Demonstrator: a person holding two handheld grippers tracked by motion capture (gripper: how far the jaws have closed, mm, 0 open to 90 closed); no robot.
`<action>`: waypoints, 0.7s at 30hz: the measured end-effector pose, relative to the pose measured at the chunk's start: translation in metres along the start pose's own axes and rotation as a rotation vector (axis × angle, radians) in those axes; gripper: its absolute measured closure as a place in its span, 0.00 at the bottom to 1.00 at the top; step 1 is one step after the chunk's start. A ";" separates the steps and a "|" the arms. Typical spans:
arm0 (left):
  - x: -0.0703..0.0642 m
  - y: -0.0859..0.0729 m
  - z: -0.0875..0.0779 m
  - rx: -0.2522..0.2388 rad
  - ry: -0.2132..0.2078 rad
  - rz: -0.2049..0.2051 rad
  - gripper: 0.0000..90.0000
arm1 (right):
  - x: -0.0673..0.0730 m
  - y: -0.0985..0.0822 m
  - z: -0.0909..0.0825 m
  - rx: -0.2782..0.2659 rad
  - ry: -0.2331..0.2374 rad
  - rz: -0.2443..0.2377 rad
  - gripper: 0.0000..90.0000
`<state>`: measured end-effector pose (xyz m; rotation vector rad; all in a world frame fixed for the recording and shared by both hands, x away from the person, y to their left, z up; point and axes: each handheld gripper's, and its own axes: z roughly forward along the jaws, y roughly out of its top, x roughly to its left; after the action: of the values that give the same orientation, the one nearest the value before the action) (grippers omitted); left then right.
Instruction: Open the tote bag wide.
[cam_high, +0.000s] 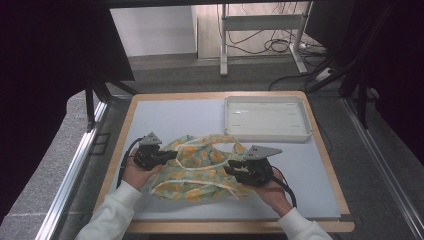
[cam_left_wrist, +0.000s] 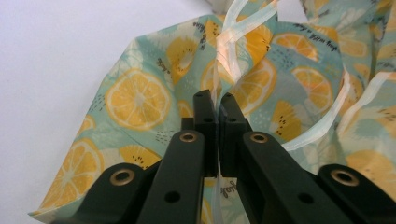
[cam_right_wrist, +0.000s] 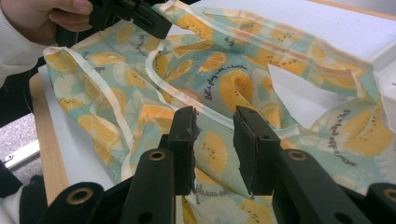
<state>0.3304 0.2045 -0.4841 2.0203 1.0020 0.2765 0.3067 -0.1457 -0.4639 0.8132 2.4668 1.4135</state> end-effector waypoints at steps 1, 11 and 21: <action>0.000 0.000 -0.001 -0.004 -0.005 -0.001 1.00 | 0.000 0.000 0.000 0.000 -0.001 0.002 0.75; -0.006 0.006 -0.015 -0.072 -0.039 -0.009 1.00 | -0.002 0.000 -0.001 0.002 -0.016 0.008 0.72; -0.008 0.012 -0.028 -0.125 -0.033 -0.003 1.00 | -0.005 0.000 -0.002 -0.001 -0.051 0.010 0.63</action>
<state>0.3173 0.2109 -0.4564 1.9039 0.9442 0.2965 0.3102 -0.1500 -0.4637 0.8520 2.4271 1.3794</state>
